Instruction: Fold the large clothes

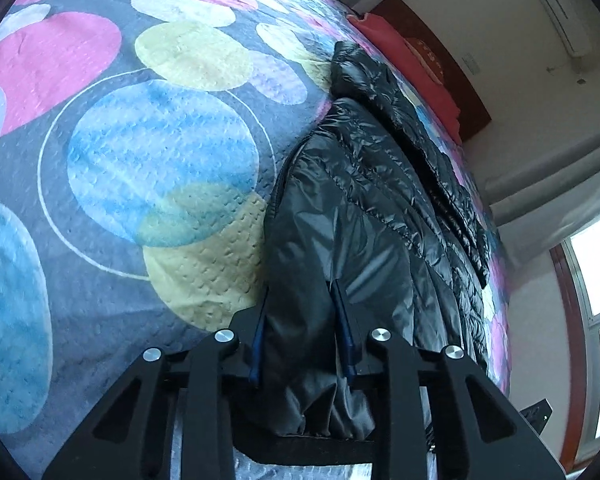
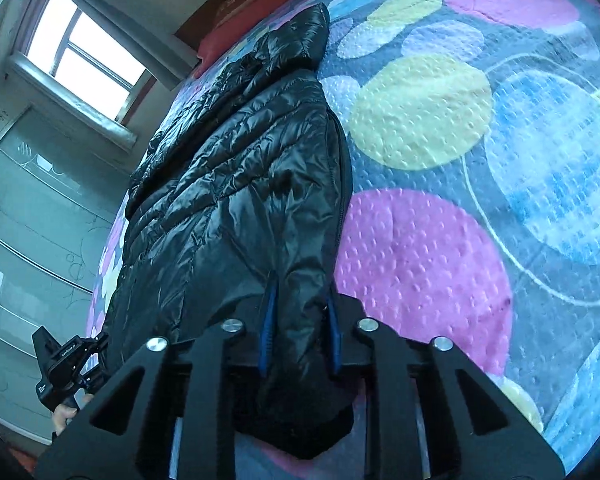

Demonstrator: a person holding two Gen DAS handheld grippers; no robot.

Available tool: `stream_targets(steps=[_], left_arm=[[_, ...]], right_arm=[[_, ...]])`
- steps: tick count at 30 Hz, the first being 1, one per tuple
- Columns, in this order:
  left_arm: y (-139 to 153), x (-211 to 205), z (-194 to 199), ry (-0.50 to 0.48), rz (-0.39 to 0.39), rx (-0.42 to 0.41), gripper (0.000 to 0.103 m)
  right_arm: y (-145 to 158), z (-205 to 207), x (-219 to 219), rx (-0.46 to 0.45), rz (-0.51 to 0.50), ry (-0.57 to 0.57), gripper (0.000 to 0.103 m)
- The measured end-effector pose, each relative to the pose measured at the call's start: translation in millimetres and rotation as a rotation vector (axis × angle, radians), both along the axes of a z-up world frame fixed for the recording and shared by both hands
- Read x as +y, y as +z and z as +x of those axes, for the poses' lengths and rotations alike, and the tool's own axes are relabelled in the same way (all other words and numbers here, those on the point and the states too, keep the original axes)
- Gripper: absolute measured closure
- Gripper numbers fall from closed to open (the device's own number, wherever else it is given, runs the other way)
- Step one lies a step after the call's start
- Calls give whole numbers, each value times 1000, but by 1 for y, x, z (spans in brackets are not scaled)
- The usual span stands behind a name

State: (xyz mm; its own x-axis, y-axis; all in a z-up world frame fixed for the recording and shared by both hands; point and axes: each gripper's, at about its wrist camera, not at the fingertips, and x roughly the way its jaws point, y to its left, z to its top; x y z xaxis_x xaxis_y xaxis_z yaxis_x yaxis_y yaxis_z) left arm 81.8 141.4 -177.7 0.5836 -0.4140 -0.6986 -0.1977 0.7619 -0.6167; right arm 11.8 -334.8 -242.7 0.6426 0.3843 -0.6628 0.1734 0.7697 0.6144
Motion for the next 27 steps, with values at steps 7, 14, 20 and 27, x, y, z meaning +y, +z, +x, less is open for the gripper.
stream_targets(steps=[7, 14, 20, 27], left_arm=[[11, -2, -5, -10, -1, -32, 91], [48, 9, -31, -31, -63, -96, 93], [83, 25, -63, -21, -172, -104, 94], [125, 27, -26, -30, -178, -173, 94]], right_arm=[[6, -8, 10, -16, -33, 41, 89], [34, -34, 1, -80, 76, 59, 93], [69, -69, -2, -145, 162, 88, 93], [100, -52, -8, -212, 284, 97, 93]])
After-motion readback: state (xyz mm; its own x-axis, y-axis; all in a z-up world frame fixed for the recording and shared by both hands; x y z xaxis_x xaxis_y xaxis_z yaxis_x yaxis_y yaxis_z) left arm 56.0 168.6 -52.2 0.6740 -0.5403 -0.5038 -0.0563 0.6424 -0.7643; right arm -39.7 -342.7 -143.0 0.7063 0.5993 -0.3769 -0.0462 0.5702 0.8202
